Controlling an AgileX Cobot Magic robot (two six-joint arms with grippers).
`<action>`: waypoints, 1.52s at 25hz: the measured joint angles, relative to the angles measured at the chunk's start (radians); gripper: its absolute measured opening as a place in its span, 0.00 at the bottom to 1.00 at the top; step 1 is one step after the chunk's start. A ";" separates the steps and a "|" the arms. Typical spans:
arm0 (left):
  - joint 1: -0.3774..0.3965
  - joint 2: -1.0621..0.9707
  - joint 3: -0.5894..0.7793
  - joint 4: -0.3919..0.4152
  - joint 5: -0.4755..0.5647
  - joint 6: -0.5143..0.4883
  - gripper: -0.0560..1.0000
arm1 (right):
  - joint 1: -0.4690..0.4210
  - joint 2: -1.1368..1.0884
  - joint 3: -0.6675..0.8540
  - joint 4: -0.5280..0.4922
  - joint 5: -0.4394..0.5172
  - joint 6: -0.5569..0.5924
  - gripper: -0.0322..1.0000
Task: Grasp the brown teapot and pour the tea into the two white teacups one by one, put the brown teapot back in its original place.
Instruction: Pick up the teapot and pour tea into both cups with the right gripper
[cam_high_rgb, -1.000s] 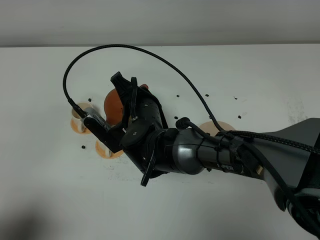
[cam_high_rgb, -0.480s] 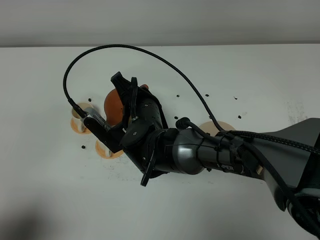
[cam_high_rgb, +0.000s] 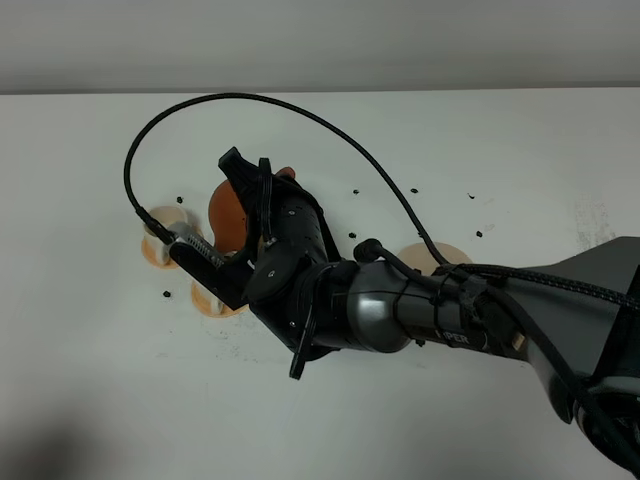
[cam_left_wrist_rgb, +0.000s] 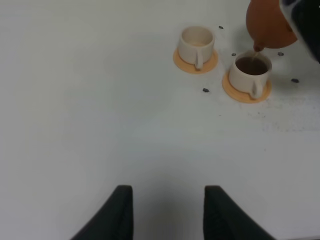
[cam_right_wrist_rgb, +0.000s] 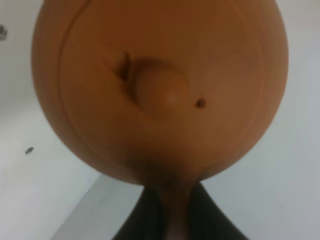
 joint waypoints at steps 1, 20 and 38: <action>0.000 0.000 0.000 0.000 0.000 0.000 0.40 | 0.000 0.000 0.009 -0.005 0.000 0.000 0.15; 0.000 0.000 0.000 0.000 0.000 0.000 0.40 | 0.000 0.000 0.015 -0.041 0.001 0.013 0.15; 0.000 0.000 0.000 0.000 0.000 0.000 0.40 | -0.038 -0.097 0.015 0.192 -0.048 0.029 0.15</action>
